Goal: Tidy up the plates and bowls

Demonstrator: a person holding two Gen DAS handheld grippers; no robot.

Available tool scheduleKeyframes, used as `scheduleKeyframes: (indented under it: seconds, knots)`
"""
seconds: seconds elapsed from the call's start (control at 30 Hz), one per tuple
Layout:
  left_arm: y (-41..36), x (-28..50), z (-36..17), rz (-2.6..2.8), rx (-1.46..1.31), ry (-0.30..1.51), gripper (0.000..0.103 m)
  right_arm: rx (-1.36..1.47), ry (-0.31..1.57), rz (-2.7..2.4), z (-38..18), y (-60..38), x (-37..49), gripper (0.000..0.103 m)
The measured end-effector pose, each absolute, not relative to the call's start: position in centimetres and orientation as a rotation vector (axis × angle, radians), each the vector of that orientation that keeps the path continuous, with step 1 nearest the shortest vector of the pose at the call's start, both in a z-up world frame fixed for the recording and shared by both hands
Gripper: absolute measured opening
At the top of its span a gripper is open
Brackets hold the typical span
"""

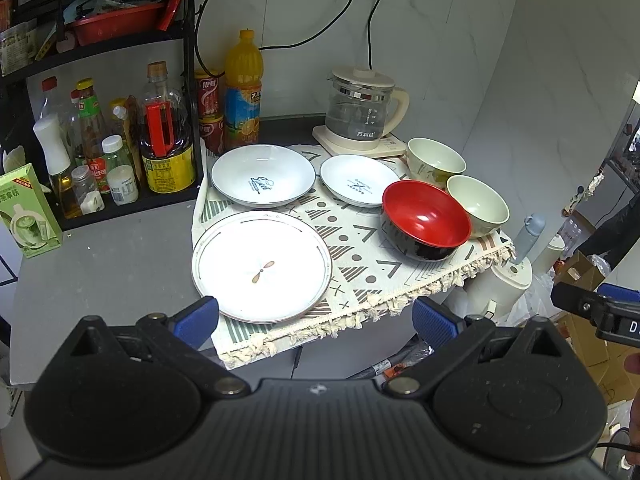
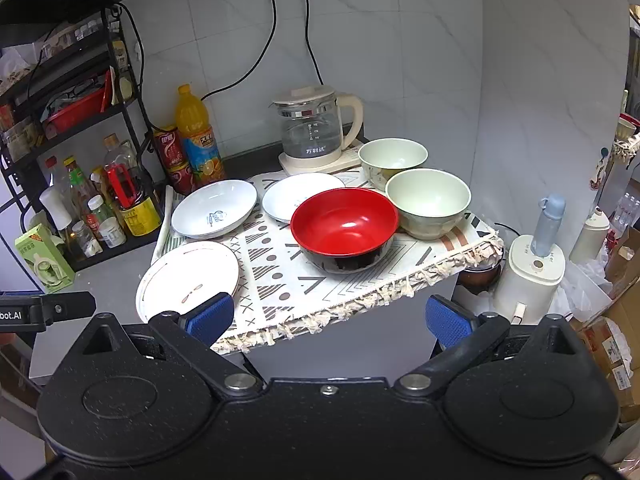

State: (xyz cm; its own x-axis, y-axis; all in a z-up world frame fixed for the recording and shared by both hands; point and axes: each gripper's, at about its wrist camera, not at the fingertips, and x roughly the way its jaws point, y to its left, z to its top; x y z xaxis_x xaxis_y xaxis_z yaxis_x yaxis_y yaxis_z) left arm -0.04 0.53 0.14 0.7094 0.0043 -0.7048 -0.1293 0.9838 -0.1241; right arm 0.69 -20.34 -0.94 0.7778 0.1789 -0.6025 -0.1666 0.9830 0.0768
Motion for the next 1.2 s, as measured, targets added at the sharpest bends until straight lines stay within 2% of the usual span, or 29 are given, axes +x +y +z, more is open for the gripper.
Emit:
scheduleKeyframes:
  seconds: [1.2]
  knots:
    - [0.6,-0.1,0.6,0.139,-0.195,0.764,0.102,0.012,0.638,0.236,-0.5,-20.5,1.1,0.103]
